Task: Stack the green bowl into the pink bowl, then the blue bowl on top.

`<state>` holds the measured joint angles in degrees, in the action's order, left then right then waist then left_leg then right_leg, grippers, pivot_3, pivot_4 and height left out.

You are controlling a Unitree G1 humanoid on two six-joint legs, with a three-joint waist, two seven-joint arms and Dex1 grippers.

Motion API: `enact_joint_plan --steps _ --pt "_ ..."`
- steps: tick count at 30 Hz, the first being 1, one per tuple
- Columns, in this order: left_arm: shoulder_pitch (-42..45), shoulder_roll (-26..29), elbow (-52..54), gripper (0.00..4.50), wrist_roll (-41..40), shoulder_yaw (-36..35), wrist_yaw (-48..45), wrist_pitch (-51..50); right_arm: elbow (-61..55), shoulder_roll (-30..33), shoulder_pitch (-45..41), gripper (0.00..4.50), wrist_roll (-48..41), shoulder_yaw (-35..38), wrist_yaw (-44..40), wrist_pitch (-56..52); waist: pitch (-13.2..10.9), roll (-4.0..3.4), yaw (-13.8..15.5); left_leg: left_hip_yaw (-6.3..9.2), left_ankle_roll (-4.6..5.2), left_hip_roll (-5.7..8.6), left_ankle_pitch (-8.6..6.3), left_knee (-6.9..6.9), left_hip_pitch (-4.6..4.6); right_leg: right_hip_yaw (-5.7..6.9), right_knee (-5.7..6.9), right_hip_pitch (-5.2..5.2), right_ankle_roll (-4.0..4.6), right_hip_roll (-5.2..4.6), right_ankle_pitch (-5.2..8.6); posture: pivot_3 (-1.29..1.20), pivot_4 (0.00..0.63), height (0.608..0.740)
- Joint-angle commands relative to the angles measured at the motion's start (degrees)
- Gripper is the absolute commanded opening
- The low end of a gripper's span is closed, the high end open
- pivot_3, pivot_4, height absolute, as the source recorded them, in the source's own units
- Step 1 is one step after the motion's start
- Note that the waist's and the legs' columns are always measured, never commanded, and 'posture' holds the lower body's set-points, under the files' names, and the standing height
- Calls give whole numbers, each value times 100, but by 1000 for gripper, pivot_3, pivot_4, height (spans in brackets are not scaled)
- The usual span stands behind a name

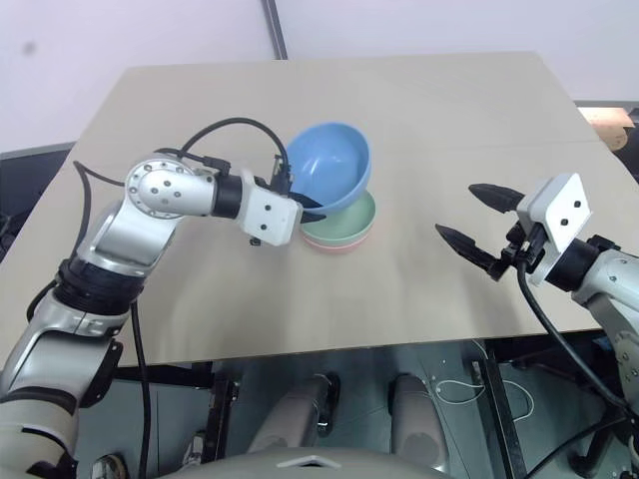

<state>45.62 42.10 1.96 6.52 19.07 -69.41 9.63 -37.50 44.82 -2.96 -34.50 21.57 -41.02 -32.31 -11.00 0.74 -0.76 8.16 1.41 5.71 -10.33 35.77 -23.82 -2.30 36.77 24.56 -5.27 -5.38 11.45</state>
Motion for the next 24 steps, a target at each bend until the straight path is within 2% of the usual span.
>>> enact_joint_plan --steps 1,4,7,12,19,21,24 --pt "139 -7 -136 1092 -101 11 -148 306 -219 32 77 3915 -126 343 89 38 0 0 8 0 0 1 0 1 0 0 0 0 0 0 0 0 150 740" --pt "148 -35 -249 2366 -115 0 -190 383 -286 19 169 3915 -217 467 126 24 0 0 13 0 1 4 -1 5 -3 0 -2 -3 4 -3 -3 0 150 740" --pt "226 -150 -321 3827 -113 -98 -39 328 -326 32 221 3915 -307 529 176 14 0 0 12 2 1 4 -1 7 -2 1 -2 -5 4 -3 -3 0 150 740" --pt "327 -135 -155 3827 -630 -627 71 -675 -367 53 286 3915 -367 539 211 8 0 0 -10 5 1 3 -1 12 -1 3 -1 -8 -2 -1 1 0 150 740" --pt "184 -36 232 3827 -1341 -1793 882 -2960 -167 47 198 3915 -377 365 227 -10 0 0 -5 8 1 1 -1 13 1 7 1 -9 -6 2 3 0 150 740" --pt "-302 -534 306 3827 -1817 -2573 1576 -2780 91 -101 32 3915 -408 228 180 122 4 -7 -17 10 1 1 -1 16 4 11 0 -16 -6 2 3 0 150 740" --pt "-1043 -739 604 3827 -2048 -3073 2001 -2951 422 -129 -79 3915 -114 86 88 434 5 -7 -28 7 5 -1 -5 17 19 6 -8 -30 -5 -2 2 0 150 740"
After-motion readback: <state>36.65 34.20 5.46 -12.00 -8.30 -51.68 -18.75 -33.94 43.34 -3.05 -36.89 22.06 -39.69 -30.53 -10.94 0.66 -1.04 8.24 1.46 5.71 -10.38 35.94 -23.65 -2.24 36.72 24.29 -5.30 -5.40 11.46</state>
